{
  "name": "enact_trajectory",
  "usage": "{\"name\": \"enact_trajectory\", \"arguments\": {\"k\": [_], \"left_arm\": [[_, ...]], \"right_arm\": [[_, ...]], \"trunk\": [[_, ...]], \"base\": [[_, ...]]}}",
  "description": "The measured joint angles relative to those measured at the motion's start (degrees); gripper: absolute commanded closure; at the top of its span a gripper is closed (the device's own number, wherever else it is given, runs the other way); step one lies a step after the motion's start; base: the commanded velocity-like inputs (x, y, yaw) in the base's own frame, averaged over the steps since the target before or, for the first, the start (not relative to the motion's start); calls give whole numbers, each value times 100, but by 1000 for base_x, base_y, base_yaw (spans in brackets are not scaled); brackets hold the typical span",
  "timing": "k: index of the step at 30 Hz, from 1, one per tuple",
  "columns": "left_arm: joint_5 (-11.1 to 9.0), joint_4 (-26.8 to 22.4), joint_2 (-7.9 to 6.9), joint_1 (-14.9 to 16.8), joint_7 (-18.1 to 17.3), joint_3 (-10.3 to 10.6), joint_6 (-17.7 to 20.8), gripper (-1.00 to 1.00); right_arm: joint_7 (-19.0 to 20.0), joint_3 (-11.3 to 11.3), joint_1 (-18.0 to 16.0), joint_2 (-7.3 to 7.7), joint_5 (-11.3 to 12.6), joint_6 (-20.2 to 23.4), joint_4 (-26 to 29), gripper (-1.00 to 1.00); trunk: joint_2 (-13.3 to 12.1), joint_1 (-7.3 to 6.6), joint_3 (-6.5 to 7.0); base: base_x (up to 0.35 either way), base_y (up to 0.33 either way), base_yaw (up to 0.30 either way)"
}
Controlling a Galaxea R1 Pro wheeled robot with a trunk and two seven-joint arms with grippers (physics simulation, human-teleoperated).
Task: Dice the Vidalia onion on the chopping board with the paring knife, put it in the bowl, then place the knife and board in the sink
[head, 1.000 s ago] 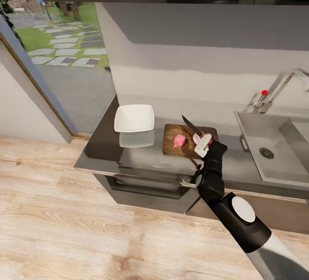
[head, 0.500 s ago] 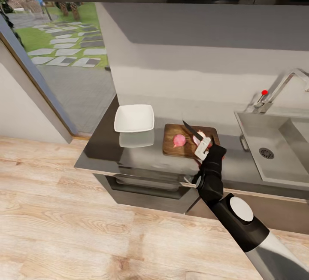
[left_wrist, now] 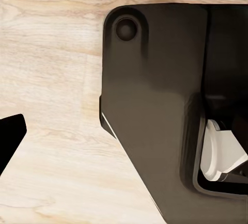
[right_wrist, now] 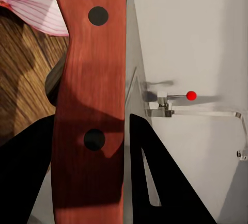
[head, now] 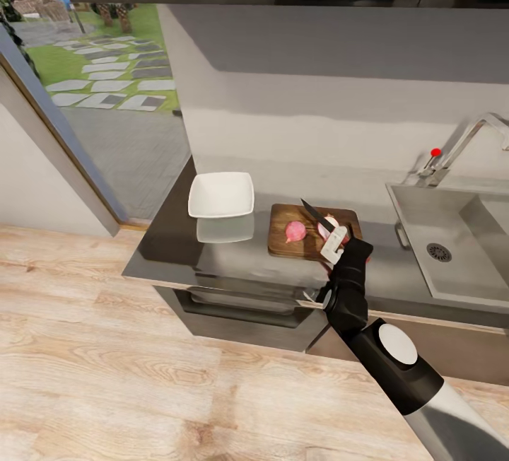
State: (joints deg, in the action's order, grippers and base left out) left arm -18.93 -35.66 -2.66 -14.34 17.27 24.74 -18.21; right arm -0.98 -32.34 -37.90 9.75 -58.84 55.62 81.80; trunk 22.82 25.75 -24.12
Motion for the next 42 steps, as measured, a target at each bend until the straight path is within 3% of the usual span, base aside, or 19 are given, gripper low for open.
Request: {"name": "enact_trajectory", "arguments": {"k": [42], "left_arm": [[0,0,2,0,2,0,0,-100]], "right_arm": [[0,9,0,4,-9,-19,-115,100]], "trunk": [[0,0,0]], "base": [[5,-6,0]]}}
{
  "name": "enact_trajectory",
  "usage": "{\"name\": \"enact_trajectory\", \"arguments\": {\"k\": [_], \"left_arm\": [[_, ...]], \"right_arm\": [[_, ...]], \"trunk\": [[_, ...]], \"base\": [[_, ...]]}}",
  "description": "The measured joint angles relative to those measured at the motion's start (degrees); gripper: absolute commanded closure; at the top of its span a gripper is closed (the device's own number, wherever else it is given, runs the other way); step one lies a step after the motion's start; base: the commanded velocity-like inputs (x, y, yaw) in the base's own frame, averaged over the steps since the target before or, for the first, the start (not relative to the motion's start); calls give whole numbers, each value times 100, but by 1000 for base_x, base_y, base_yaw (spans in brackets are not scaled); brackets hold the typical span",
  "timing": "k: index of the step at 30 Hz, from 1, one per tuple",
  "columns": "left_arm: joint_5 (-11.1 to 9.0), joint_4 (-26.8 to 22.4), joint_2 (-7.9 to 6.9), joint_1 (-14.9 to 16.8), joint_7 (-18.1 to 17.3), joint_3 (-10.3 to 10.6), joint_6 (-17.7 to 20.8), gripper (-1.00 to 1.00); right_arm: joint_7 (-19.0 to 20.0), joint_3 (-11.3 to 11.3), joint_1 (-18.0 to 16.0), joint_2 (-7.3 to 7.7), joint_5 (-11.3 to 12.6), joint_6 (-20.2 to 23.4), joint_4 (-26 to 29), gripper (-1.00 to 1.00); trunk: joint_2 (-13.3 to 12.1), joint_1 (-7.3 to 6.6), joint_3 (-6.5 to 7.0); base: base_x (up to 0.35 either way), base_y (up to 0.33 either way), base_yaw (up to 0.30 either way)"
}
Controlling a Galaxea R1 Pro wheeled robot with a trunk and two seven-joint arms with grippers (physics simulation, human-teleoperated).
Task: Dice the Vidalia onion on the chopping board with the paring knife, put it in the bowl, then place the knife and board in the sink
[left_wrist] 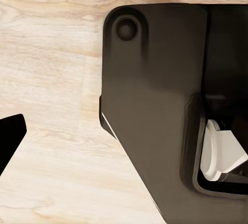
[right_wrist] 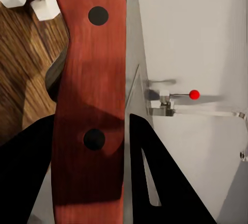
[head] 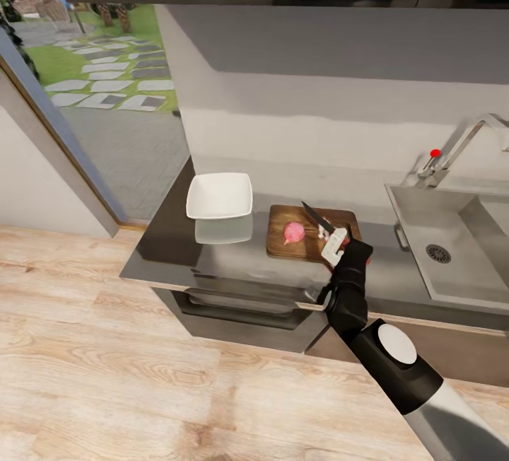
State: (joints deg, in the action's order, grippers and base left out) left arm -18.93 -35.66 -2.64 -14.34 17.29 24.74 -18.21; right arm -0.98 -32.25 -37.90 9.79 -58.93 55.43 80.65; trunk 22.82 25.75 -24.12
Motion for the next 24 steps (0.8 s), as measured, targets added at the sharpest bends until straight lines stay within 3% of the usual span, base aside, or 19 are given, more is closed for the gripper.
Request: {"name": "enact_trajectory", "arguments": {"k": [8,10,12,16,20,24], "left_arm": [[0,0,-2,0,-2,0,0,-100],[0,0,-1,0,-2,0,1,-100],[2,0,-1,0,0,0,0,-100],[1,0,-2,0,-2,0,0,-100],[-1,-1,0,-1,-1,0,0,-100],[-8,-1,-1,-1,2,0,7,-100]], "right_arm": [[-2,2,0,-6,-4,0,25,100],[-1,15,-1,-8,-20,-3,267,100],[0,28,0,-9,-14,1,574,100],[0,18,0,-9,5,1,644,100],[57,4,0,-11,17,8,650,100],[92,-1,0,-56,25,9,647,100]], "trunk": [[0,0,0],[1,0,0],[0,2,0],[0,3,0],[0,1,0],[0,-1,0]], "base": [[0,0,0],[-57,0,0],[-247,0,0],[-317,2,0],[-220,116,0],[69,227,0]]}}
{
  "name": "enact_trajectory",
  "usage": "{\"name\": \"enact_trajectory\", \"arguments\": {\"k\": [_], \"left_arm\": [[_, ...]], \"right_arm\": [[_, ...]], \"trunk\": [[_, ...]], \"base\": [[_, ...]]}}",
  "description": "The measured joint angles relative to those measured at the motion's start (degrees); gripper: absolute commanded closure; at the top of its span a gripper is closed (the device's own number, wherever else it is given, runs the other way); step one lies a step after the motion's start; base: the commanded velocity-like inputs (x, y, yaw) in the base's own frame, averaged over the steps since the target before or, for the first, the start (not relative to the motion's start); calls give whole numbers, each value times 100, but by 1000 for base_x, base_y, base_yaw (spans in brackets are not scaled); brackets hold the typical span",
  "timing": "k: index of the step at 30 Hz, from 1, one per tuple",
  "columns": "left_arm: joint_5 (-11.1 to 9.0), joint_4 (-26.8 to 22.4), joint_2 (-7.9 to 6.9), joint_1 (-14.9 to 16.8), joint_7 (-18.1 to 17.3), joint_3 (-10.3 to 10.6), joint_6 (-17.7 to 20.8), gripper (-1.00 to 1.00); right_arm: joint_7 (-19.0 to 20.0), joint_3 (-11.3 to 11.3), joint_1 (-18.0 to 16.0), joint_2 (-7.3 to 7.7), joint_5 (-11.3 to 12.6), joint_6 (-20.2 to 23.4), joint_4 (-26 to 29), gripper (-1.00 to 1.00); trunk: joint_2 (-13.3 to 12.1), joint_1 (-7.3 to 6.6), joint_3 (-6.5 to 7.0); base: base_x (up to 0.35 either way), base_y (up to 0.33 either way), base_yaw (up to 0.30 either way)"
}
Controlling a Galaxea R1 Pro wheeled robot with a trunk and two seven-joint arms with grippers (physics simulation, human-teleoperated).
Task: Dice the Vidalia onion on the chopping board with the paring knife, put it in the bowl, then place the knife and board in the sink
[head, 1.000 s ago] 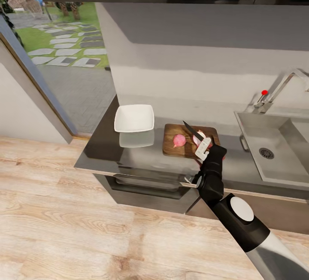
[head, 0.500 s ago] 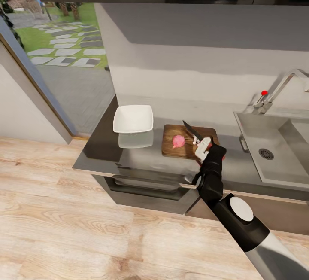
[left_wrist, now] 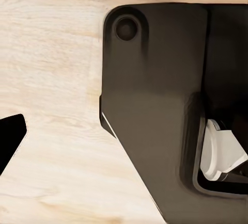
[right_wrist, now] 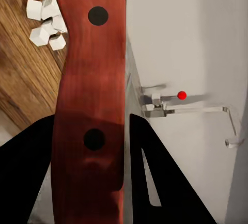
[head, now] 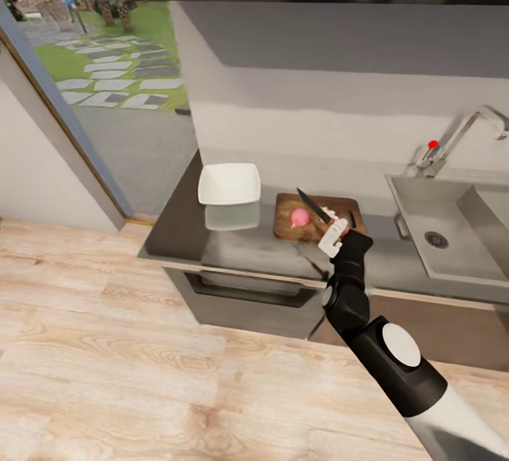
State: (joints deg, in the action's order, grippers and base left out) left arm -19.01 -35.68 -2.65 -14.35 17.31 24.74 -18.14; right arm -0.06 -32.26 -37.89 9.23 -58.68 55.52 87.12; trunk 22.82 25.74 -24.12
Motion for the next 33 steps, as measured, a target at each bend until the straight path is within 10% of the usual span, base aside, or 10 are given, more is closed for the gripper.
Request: {"name": "enact_trajectory", "arguments": {"k": [33], "left_arm": [[8,-16,-2,1,-1,0,-7,-100]], "right_arm": [[274,88,-1,-20,4,-7,-212,100]], "trunk": [[0,1,0]], "base": [[15,17,0]]}}
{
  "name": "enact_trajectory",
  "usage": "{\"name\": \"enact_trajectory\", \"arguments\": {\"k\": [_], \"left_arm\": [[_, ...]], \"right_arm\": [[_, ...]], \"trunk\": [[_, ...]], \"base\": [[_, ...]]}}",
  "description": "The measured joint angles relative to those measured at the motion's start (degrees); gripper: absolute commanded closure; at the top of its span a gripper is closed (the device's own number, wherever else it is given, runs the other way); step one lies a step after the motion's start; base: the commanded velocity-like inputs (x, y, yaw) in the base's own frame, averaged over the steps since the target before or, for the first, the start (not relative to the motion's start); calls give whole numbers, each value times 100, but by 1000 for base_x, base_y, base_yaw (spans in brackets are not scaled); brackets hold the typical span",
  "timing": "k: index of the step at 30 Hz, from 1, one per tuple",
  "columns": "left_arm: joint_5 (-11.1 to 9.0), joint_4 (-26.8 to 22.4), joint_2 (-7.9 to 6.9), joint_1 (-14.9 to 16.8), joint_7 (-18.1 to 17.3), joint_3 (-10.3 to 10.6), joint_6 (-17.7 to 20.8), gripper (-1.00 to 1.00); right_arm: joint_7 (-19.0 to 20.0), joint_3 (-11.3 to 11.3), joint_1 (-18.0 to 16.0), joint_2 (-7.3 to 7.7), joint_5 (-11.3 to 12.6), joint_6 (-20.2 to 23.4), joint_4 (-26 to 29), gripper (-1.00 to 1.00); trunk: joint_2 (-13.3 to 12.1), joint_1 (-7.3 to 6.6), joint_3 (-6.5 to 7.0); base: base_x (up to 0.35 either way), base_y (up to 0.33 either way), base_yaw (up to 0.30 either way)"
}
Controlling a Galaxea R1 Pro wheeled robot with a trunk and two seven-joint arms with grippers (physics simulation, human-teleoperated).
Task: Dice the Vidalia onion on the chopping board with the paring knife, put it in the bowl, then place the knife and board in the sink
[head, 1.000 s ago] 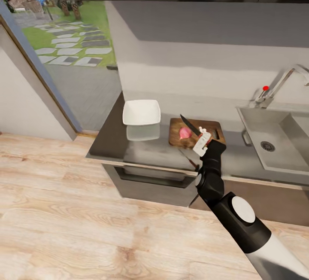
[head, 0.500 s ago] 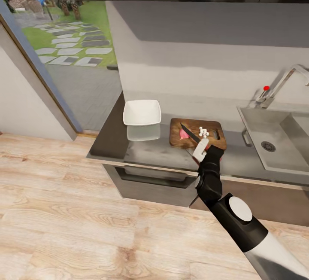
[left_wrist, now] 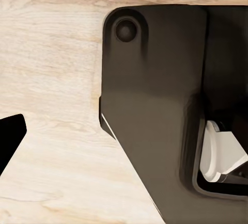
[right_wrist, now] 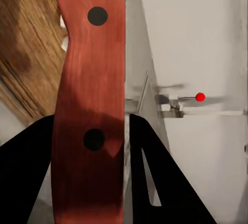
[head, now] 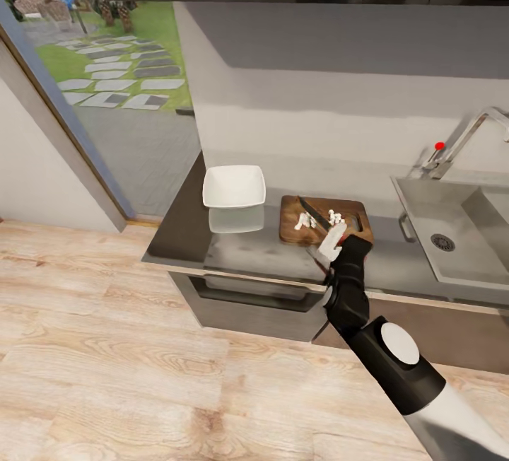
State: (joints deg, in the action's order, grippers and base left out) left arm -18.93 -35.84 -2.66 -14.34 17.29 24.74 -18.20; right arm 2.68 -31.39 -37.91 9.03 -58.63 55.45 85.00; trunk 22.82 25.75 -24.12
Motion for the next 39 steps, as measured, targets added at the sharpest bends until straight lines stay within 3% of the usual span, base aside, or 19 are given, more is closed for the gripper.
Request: {"name": "enact_trajectory", "arguments": {"k": [1,4,7,8,9,12,14,15,18,21,26,31,39], "left_arm": [[0,0,-1,0,1,0,0,-100],[0,2,3,0,0,-1,1,-100],[1,7,1,-1,-2,-1,1,-100],[0,8,0,0,-2,-1,2,-100],[1,10,2,-1,-1,-2,2,-100],[0,15,3,-1,0,-1,4,-100],[-1,17,4,-1,2,-1,1,-100],[-1,17,4,0,0,-1,0,-100],[-2,13,3,0,4,0,-1,-100],[0,-11,4,0,6,0,0,-100],[0,-13,5,0,6,-8,0,-100],[8,50,147,1,6,-4,7,-100],[8,89,187,1,6,3,6,-100]], "right_arm": [[30,113,0,-1,5,0,93,100],[406,1045,-1,-4,36,-36,404,100],[1324,2453,-2,20,70,-438,544,100],[1588,2830,-2,32,124,-568,551,100],[2023,3351,-6,56,226,-704,557,100],[3148,4634,-10,174,804,-838,562,100],[3786,5515,-10,249,1422,-864,560,100],[3939,5774,-10,247,1733,-862,558,100],[4058,5978,-9,230,2344,-865,546,100],[4088,6047,-9,216,2637,-873,533,100],[4107,6261,-9,208,2722,-875,515,100],[4083,6312,-9,-16,2724,-884,503,100],[4054,6324,-9,-88,2703,-889,496,100]], "trunk": [[0,0,0],[0,0,0],[-1,0,0],[0,0,0],[-1,1,0],[0,0,0],[0,0,0],[0,0,0],[-1,0,0],[-1,0,0],[0,-2,0],[0,-3,0],[0,-1,0]], "base": [[0,0,0],[0,0,0],[0,0,0],[0,0,0],[0,0,0],[0,0,0],[0,0,0],[0,0,0],[0,0,0],[0,0,0],[101,-19,0],[278,-115,0],[236,-201,0]]}}
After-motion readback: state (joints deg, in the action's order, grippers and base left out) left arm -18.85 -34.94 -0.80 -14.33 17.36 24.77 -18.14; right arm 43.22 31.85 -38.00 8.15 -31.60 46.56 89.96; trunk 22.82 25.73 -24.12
